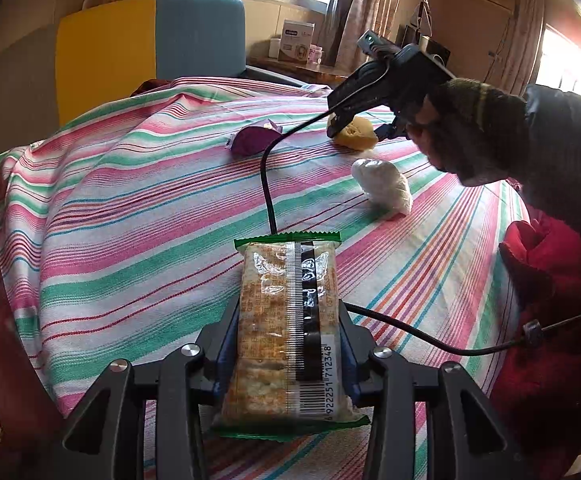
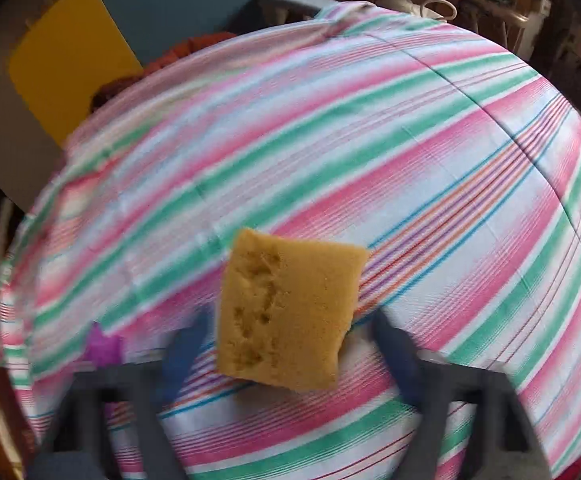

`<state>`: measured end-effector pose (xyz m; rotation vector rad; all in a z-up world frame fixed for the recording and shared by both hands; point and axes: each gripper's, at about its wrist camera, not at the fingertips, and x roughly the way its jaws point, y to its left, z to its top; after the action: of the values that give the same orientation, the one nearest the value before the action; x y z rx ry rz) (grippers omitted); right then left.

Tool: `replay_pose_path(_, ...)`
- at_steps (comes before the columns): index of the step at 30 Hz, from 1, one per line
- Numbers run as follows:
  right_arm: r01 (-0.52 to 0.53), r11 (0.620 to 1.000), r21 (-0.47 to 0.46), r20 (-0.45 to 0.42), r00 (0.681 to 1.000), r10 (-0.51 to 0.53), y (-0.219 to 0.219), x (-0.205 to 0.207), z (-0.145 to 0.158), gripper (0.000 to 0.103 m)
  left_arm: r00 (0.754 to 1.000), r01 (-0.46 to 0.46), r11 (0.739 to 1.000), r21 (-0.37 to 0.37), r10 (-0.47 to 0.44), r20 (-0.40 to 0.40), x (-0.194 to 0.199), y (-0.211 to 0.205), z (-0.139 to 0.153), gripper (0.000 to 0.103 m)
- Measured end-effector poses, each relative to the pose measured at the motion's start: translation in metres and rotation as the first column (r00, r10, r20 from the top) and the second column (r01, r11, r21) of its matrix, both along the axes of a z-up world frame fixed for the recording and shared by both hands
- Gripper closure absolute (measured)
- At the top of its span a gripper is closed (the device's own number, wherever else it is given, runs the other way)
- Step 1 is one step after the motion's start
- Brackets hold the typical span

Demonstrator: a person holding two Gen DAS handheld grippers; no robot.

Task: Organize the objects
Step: 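Hold the cracker packet in the left tool while the right tool grasps the yellow sponge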

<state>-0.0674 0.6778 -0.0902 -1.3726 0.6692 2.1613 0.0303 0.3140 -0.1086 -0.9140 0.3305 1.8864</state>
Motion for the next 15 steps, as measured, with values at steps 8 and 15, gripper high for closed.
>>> replay_pose_path(8, -0.162, 0.986, -0.05, -0.172, 0.973, 0.151, -0.044, 0.037, 0.049, 0.048, 1.0, -0.001, 1.0, 0.001, 0.001, -0.003, 0.0, 0.0, 0.0, 0.06)
replay_pose_path(15, -0.315, 0.947, -0.056, -0.24, 0.925, 0.294, -0.108, 0.095, 0.064, 0.047, 1.0, 0.001, 1.0, -0.005, -0.001, -0.011, 0.002, -0.002, 0.001, 0.061)
